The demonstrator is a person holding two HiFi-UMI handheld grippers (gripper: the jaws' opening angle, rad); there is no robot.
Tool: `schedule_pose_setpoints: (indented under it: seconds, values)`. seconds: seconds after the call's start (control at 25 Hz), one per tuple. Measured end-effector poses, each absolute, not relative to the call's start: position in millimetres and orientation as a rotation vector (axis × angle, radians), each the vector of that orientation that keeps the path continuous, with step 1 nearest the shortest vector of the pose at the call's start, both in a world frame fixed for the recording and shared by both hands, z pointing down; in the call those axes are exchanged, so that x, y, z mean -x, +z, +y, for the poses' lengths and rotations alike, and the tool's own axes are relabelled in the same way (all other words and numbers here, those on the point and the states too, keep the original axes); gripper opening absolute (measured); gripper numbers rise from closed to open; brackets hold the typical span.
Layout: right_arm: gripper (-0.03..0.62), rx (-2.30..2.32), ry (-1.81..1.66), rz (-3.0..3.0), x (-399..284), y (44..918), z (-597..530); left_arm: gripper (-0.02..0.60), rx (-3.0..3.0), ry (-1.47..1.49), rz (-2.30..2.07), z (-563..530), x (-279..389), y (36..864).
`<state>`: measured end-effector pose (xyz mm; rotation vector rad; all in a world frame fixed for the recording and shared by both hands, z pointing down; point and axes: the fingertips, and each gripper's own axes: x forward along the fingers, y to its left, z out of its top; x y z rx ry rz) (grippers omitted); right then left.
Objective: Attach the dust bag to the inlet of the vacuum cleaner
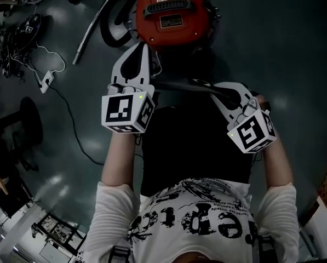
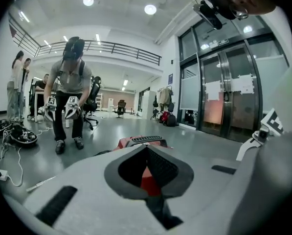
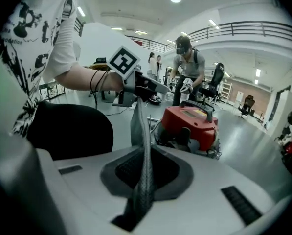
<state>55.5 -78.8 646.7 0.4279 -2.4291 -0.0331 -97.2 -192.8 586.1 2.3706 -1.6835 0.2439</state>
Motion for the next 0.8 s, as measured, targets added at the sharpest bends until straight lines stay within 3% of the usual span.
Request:
schedule_pose_setpoints:
  seconds: [0.28, 0.52, 0.8]
  values:
    - [0.023, -0.361, -0.059, -2.449, -60.1, 669.5, -77.3, 0.007, -2.471, 0.5, -1.732, -219.7, 95.4, 606.2]
    - [0.023, -0.278, -0.072, -2.436, -65.9, 667.3, -73.9, 0.132, -2.608, 1.099, -1.675, -270.9, 84.9, 617.1]
    - [0.023, -0.255, -0.052, -2.479, -55.6, 659.8, -73.2, 0.153, -2.718, 1.658, -1.386, -300.5, 64.9, 636.8]
